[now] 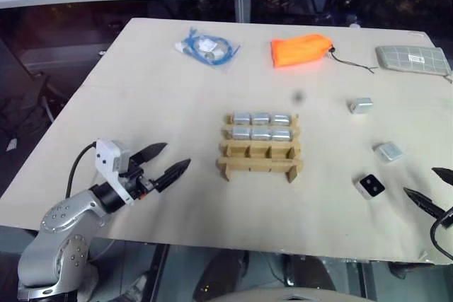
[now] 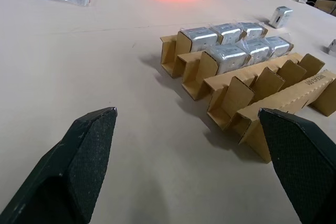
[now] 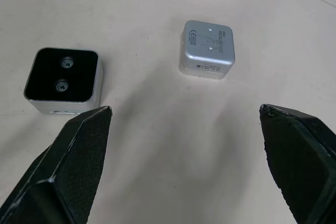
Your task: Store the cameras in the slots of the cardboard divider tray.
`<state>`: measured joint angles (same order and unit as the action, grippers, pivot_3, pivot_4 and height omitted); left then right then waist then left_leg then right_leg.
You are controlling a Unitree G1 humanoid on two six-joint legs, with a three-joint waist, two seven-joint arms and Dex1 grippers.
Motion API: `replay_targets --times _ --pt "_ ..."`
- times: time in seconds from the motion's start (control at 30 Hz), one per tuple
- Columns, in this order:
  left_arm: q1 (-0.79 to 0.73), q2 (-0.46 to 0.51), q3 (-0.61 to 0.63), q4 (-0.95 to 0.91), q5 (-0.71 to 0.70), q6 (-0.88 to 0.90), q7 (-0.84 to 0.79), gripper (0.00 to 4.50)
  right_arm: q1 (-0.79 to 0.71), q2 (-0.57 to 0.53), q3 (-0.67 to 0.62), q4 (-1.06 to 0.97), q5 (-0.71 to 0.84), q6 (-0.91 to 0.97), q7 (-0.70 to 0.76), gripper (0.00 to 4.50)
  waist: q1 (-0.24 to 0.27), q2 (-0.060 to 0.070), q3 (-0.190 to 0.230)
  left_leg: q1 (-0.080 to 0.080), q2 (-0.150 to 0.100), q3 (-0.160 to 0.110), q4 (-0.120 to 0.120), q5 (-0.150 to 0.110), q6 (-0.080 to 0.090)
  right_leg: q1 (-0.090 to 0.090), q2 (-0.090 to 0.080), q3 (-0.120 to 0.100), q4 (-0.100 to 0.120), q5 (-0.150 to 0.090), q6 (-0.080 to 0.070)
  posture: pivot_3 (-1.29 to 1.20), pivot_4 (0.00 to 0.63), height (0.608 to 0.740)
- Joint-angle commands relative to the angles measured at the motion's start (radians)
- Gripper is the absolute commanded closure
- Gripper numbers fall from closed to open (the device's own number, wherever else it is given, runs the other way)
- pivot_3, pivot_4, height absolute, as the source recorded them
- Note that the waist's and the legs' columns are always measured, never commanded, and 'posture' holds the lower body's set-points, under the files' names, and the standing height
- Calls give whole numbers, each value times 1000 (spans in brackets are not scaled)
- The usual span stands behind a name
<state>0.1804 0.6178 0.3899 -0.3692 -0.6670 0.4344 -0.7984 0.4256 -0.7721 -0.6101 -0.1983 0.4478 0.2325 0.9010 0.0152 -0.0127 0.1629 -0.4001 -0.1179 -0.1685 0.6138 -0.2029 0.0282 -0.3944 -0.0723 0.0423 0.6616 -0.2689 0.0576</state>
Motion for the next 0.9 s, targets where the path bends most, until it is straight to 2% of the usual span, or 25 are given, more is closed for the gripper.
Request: replay_targets --times 0.03,0.2,0.5,0.9 --pt "-30 6 31 -20 -25 -6 9 9 -32 17 -31 -26 10 2 -47 0 0 0 0 0 0 0 0 0 0 0 0 0 0 0 0 0 150 740" --pt "-117 3 40 12 -85 1 2 9 -91 20 -27 -84 22 125 -151 0 0 2 0 0 0 0 1 -1 -2 0 0 0 1 0 0 0 150 740" --pt "-210 39 24 -17 -211 49 -75 9 -187 0 45 -160 53 267 -200 0 -1 1 0 0 0 0 1 0 1 0 0 0 0 1 1 0 150 740" --pt "-203 80 -17 -99 -207 60 -107 9 -429 -34 221 -18 -46 276 -222 0 0 2 1 0 0 1 1 0 1 -1 1 0 0 1 1 0 150 740"
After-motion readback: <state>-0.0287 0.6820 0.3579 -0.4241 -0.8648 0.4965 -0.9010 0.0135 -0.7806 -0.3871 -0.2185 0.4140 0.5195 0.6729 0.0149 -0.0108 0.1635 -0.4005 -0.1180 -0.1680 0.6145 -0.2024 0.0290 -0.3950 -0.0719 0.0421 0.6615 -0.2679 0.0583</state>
